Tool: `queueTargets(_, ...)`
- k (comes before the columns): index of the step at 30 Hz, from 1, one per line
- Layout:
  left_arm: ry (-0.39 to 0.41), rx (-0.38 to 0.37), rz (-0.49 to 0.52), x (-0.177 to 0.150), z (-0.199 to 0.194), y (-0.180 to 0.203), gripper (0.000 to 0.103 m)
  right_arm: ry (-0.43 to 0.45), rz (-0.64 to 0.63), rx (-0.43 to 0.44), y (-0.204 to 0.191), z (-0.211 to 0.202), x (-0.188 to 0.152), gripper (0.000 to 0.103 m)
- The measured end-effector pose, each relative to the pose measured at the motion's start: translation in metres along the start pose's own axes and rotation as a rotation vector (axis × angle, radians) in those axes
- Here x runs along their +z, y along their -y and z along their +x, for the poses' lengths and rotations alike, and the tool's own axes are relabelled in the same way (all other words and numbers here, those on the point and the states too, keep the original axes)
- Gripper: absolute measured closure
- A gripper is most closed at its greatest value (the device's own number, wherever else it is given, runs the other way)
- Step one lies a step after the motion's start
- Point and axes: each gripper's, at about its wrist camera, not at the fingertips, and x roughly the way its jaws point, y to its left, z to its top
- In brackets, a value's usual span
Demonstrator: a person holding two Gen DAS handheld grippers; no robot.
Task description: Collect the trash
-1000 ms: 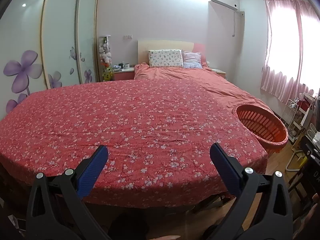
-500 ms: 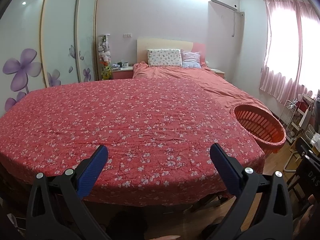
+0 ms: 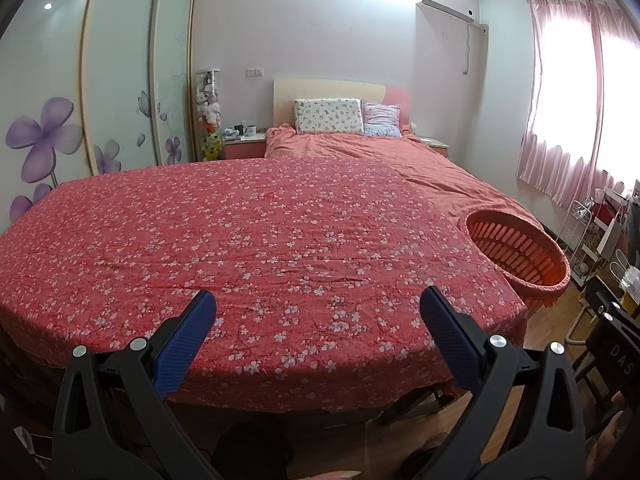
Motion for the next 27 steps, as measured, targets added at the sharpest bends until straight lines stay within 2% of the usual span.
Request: queueTargets(27,-0.008,0.001,0.004,0.0,0.0002,0.0014,0.003,-0.009,0.004,-0.001,-0.0002,0.0029,-0.004,0.004)
